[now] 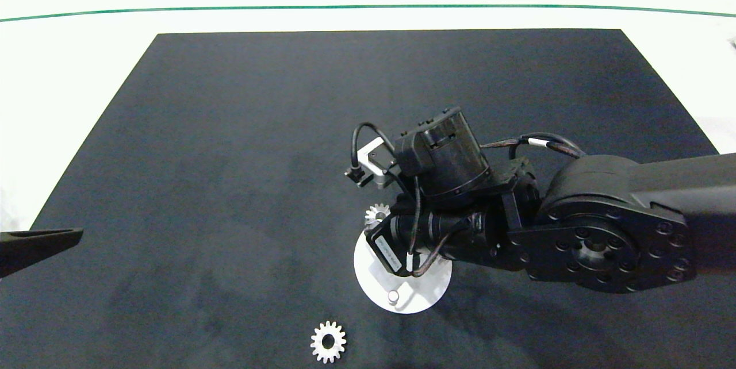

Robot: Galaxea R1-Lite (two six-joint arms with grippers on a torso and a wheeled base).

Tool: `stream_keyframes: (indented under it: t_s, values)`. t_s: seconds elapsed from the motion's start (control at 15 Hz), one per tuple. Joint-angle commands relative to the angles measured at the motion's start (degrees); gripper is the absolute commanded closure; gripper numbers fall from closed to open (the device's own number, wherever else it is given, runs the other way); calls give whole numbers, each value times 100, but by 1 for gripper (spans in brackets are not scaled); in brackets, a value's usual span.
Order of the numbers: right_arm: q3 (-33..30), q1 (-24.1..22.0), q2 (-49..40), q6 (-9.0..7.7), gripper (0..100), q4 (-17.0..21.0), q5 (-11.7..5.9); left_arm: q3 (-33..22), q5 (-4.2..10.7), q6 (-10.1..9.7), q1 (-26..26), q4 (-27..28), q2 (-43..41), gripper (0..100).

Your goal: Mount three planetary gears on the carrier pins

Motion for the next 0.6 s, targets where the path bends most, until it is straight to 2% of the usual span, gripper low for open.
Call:
stream_keyframes:
  t_s: [0.07, 0.6]
  values:
    - [9, -3, 16, -7, 78, 6, -4, 0, -2, 6, 1, 19, 1, 0]
    - [9, -3, 25, -7, 78, 6, -4, -9, -2, 6, 1, 28, -8, 0]
